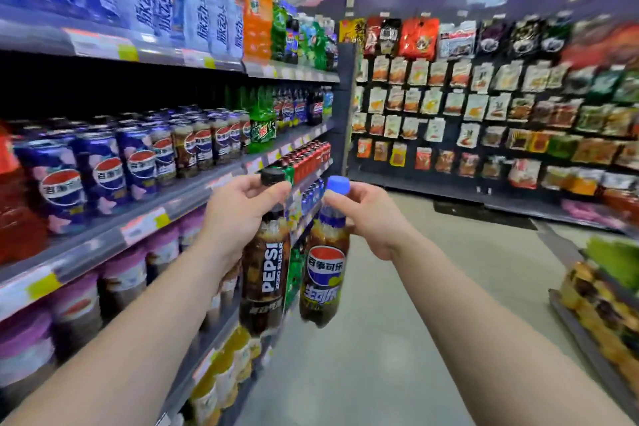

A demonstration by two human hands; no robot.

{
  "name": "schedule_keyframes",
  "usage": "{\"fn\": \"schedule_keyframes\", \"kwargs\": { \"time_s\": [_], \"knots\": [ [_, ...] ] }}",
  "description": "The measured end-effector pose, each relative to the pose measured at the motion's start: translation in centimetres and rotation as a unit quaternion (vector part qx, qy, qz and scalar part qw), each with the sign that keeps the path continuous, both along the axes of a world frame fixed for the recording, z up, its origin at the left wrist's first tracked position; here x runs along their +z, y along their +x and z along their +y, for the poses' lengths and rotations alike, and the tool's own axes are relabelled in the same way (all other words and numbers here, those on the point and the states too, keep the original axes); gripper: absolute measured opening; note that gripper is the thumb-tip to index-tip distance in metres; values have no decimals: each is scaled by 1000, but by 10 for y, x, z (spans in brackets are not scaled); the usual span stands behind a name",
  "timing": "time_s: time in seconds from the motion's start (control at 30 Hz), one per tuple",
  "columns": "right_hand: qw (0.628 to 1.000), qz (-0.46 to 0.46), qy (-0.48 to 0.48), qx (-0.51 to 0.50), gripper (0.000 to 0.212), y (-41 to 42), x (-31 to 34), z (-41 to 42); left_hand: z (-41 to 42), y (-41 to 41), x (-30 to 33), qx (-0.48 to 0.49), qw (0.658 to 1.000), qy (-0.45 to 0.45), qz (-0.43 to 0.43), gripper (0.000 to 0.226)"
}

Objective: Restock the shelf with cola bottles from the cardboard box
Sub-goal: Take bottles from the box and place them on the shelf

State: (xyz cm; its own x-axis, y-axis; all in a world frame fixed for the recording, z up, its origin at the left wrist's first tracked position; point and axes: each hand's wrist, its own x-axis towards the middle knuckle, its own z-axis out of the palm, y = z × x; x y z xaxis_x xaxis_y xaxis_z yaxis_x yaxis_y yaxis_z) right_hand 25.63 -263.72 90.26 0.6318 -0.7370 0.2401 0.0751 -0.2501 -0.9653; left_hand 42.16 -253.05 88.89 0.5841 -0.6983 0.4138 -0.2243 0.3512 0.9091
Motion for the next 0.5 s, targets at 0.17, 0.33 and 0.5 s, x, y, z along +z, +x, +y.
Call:
{"fn": "schedule_keyframes", "kwargs": {
  "time_s": [0.17, 0.33, 0.5],
  "knots": [
    [1000, -3, -15, -5, 20, 28, -2, -128, -122, 33, 2, 13, 999, -23, -20, 7],
    [1000, 6, -13, 22, 19, 62, 12, -254, -237, 72, 14, 54, 998, -26, -14, 39],
    [1000, 5, -13, 23, 7, 91, 17, -363, -344, 108, 24, 96, 994, -33, -28, 15]
  ]
}}
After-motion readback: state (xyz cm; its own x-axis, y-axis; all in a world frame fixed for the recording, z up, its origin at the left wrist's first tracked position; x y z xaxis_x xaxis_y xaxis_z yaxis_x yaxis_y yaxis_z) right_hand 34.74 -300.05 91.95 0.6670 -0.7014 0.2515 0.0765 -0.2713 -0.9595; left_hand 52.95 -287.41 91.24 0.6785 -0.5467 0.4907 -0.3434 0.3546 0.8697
